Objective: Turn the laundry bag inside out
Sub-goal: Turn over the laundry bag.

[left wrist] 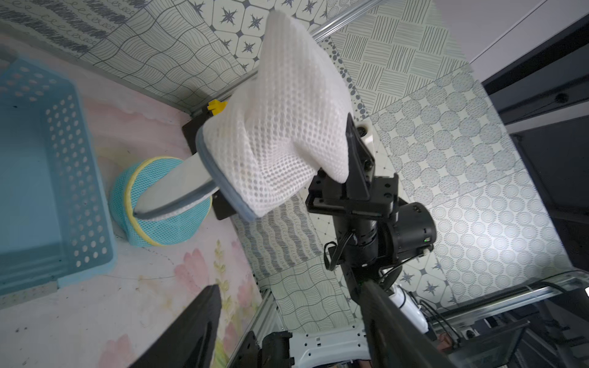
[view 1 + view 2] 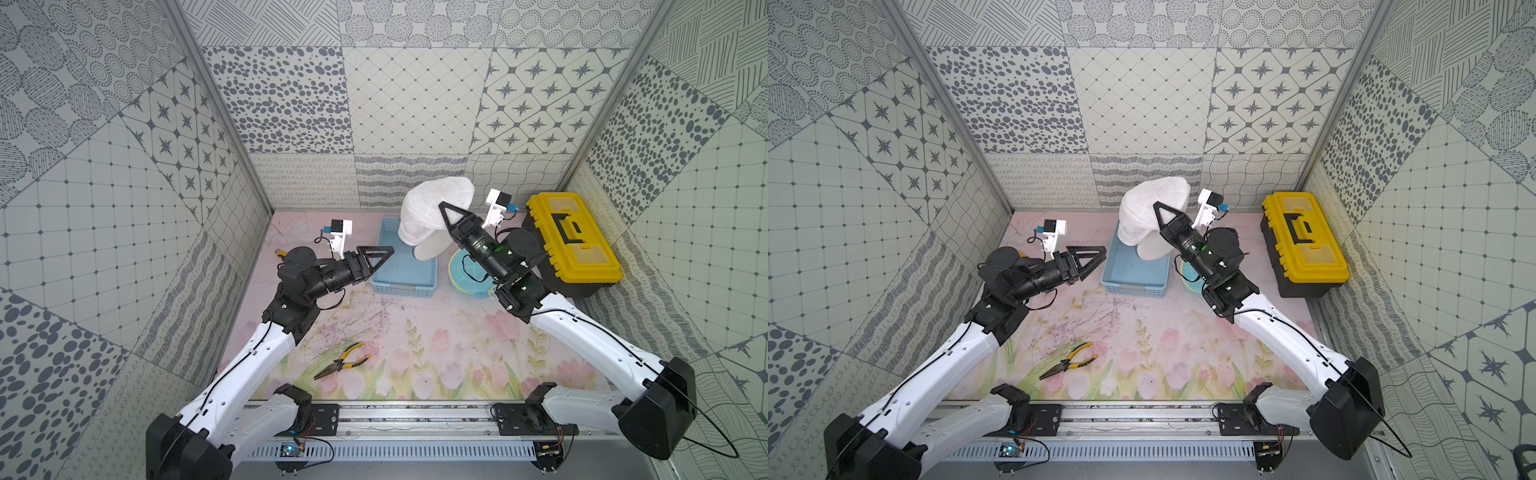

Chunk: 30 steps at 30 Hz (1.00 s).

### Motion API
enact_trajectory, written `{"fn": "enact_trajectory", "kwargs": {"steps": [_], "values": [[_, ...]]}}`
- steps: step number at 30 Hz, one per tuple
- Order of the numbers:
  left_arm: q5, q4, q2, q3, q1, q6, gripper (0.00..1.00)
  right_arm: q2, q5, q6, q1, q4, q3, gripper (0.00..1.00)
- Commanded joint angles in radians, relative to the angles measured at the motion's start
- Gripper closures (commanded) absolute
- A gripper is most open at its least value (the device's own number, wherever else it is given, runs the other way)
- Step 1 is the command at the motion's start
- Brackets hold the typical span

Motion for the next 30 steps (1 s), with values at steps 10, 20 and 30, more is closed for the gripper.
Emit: {"fn": "enact_trajectory", "kwargs": {"steps": [10,20,30], "values": [[-0.569,-0.403,0.105,0.103,-0.274,0.585,0.27,-0.029,-0.002,0.078,0.025,0.072,0.011,1.0],[-0.762,-0.291,0.138,0.143,-0.311,0.752,0.2,-0.036,-0.055,0.125,0.038,0.131,-0.018,1.0],[-0.736,-0.088,0.182,0.143,-0.31,0.769,0.14,-0.022,-0.073,0.12,0.061,0.149,-0.011,1.0]]}}
